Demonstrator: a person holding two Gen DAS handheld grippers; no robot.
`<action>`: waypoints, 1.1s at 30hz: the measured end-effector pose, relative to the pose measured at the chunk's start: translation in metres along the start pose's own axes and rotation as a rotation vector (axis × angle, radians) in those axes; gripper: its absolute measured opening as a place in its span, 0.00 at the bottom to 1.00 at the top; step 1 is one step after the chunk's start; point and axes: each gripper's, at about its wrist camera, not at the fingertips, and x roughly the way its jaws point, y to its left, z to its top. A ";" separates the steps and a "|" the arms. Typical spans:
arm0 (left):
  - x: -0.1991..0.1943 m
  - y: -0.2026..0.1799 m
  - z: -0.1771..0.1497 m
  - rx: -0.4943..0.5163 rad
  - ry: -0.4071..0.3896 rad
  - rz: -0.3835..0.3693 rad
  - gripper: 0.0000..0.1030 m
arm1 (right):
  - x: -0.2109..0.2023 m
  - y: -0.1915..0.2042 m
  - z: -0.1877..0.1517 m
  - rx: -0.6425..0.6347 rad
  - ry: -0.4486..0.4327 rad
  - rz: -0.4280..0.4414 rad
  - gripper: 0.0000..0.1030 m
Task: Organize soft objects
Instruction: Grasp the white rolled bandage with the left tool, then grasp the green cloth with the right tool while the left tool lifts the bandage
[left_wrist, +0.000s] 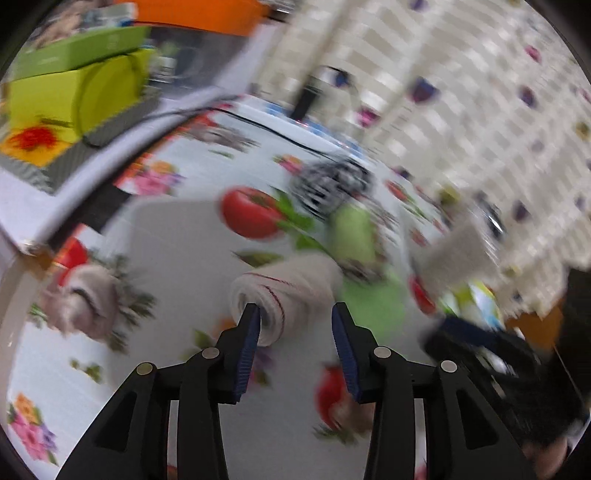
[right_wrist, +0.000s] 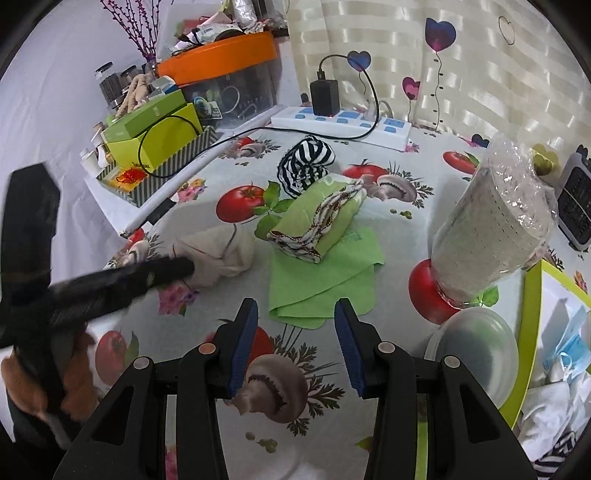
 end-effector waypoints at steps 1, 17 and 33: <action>-0.002 -0.004 -0.004 0.023 0.001 -0.006 0.37 | 0.000 0.000 0.000 0.001 0.000 0.001 0.43; 0.025 -0.003 0.015 0.142 0.025 0.025 0.43 | 0.020 0.001 0.010 -0.016 0.055 -0.020 0.43; 0.036 -0.012 0.000 0.146 0.064 0.031 0.42 | 0.048 0.005 0.021 -0.067 0.163 -0.046 0.43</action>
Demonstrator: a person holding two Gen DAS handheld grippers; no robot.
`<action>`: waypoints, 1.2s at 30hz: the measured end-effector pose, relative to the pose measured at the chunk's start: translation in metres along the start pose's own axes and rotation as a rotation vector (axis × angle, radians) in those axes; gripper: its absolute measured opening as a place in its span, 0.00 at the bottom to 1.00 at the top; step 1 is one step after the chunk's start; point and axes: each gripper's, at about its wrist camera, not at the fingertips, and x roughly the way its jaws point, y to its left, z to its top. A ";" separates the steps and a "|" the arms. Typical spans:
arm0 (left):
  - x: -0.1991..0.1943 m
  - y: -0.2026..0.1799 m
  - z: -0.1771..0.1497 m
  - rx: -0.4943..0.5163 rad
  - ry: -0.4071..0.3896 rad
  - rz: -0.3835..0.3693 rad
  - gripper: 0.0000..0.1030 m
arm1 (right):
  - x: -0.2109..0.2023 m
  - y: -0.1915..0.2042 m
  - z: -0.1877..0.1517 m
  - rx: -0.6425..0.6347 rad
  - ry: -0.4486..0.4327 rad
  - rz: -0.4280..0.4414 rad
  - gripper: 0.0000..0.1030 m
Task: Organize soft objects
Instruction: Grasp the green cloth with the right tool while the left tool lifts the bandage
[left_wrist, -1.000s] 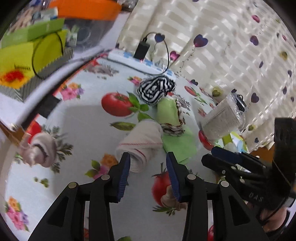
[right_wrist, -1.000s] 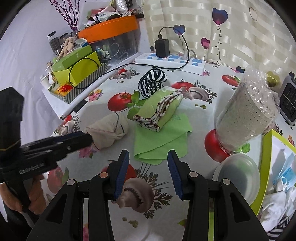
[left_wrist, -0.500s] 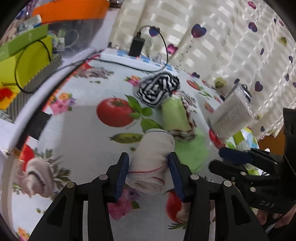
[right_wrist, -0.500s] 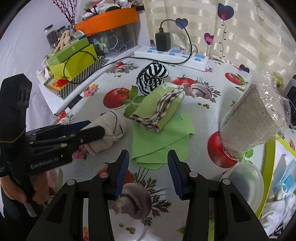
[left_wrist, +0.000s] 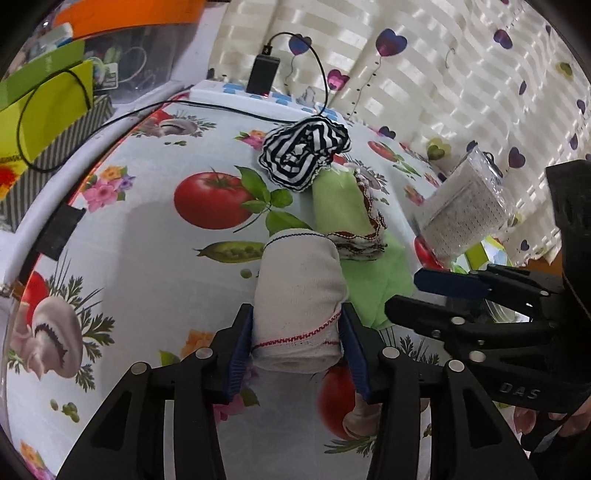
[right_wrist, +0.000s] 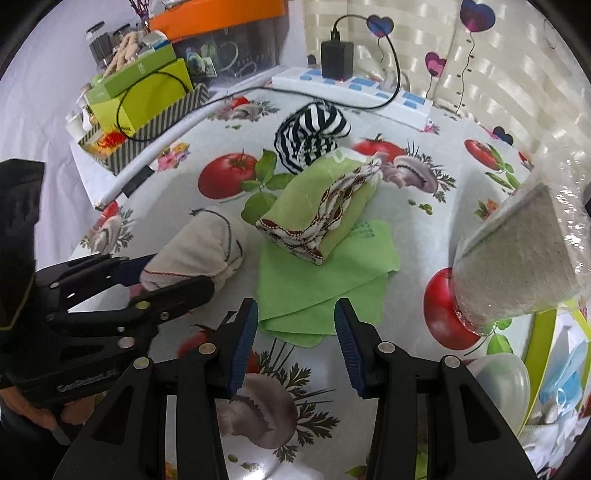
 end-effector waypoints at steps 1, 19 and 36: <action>-0.001 0.001 -0.001 -0.007 -0.004 0.001 0.42 | 0.003 0.000 0.001 0.000 0.007 -0.002 0.43; -0.029 0.005 -0.017 -0.060 -0.064 0.055 0.41 | 0.022 0.010 0.006 -0.063 0.056 -0.025 0.06; -0.068 -0.011 -0.034 -0.067 -0.118 0.049 0.41 | -0.061 0.018 -0.026 -0.068 -0.158 0.093 0.03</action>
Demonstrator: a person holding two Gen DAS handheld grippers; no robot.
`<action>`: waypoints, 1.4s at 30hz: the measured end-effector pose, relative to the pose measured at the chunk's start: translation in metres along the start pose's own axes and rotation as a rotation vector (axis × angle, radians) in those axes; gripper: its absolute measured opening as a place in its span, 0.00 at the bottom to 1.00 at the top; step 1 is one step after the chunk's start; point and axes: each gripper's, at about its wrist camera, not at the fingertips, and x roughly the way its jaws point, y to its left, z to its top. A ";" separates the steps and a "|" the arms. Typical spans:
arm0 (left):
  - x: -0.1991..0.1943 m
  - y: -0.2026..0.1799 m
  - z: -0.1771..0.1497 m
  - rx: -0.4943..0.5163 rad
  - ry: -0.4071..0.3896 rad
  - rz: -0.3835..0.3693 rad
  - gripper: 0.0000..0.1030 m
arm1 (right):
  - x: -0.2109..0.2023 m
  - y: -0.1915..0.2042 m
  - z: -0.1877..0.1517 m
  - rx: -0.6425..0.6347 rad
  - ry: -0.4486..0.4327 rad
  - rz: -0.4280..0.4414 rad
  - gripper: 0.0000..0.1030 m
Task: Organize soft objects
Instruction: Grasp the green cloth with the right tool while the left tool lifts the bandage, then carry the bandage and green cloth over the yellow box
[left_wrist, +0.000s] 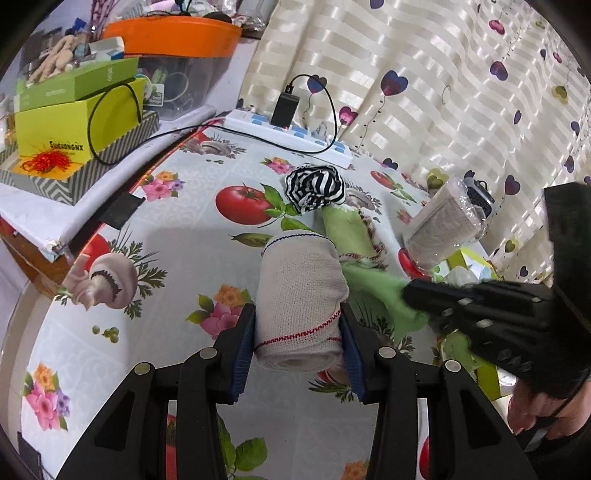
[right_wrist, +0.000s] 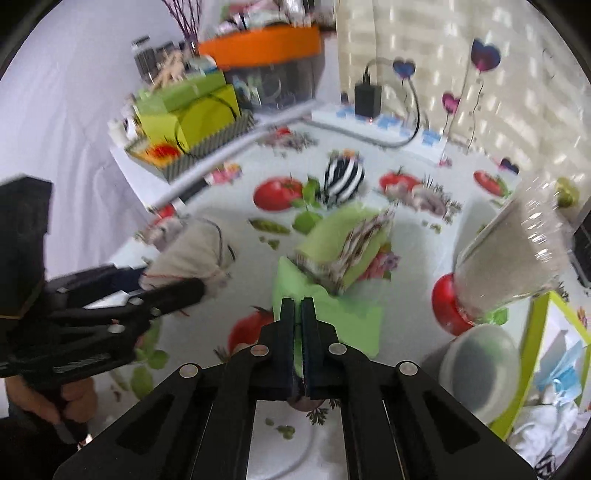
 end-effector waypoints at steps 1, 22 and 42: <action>-0.003 -0.001 0.000 0.000 -0.005 0.001 0.41 | -0.009 0.000 0.001 0.002 -0.025 0.009 0.03; -0.044 -0.073 -0.007 0.121 -0.056 -0.051 0.41 | -0.108 -0.012 -0.043 0.078 -0.264 0.091 0.03; -0.044 -0.179 -0.017 0.270 -0.046 -0.165 0.41 | -0.181 -0.071 -0.102 0.217 -0.391 -0.047 0.03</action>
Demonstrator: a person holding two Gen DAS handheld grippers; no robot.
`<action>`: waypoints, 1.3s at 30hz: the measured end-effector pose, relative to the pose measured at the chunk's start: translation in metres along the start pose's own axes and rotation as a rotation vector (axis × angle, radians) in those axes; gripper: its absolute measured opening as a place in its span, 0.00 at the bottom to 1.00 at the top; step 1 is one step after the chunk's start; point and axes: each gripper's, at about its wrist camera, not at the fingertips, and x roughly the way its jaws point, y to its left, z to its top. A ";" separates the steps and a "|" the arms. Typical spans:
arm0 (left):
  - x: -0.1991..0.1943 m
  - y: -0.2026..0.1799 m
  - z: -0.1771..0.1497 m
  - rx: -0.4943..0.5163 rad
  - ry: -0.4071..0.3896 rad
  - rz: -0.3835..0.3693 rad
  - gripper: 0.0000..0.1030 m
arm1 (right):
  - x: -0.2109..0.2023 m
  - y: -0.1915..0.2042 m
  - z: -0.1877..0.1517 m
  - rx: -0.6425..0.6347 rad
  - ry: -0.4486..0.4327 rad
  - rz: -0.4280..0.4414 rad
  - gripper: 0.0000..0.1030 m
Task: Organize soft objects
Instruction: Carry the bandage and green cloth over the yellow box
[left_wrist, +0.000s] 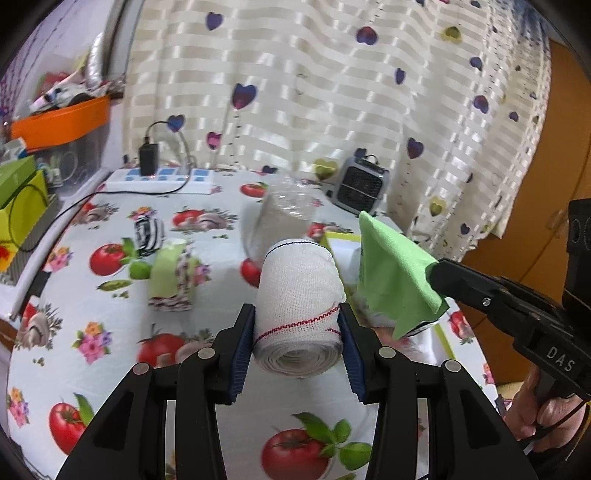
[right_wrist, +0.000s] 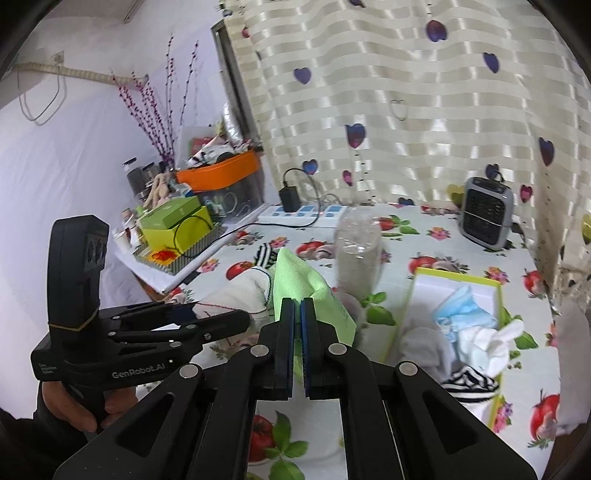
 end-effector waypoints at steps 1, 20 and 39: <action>0.001 -0.004 0.000 0.006 0.000 -0.008 0.41 | -0.002 -0.003 -0.001 0.006 -0.004 -0.007 0.03; 0.028 -0.069 -0.002 0.105 0.049 -0.135 0.41 | -0.041 -0.070 -0.023 0.130 -0.025 -0.142 0.03; 0.098 -0.107 -0.029 0.147 0.175 -0.185 0.41 | -0.045 -0.110 -0.035 0.196 -0.011 -0.214 0.03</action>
